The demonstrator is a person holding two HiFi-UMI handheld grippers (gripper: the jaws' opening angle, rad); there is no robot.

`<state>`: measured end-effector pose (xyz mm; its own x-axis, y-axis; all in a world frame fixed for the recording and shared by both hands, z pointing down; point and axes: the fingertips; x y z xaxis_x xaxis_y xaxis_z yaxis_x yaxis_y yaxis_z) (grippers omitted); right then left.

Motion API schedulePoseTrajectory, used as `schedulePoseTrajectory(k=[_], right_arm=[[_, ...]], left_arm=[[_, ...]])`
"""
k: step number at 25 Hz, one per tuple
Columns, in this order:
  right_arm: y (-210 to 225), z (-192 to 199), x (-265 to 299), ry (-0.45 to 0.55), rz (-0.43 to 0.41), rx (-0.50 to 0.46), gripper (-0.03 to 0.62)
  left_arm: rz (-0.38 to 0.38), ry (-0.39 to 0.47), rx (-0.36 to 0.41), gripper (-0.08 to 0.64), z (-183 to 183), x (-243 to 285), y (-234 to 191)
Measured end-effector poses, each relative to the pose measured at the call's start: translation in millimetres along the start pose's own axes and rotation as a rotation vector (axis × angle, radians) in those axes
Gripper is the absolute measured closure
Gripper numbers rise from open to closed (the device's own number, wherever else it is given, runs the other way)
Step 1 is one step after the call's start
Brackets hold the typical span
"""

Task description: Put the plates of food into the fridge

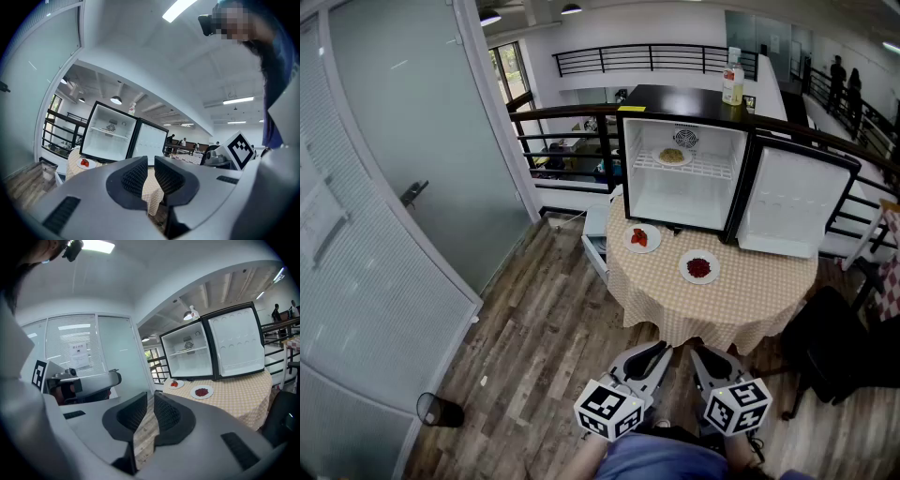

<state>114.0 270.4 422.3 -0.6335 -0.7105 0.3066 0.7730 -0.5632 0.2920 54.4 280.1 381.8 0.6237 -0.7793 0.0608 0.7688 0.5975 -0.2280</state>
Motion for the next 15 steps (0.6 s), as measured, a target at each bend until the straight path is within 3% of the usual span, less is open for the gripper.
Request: schedulePoseTrajectory(k=[15], right_arm=[[22, -2, 8, 0.036, 0.001, 0.100, 0.534]], left_arm=[[-0.019, -0.027, 0.002, 0.518, 3, 6, -7]])
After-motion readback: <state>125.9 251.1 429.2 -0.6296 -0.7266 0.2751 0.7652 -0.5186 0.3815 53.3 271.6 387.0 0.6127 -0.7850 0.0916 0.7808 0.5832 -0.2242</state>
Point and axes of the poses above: the fingertips, and each gripper's own axes: x forward along the fingers, y to its right, z out of its underside
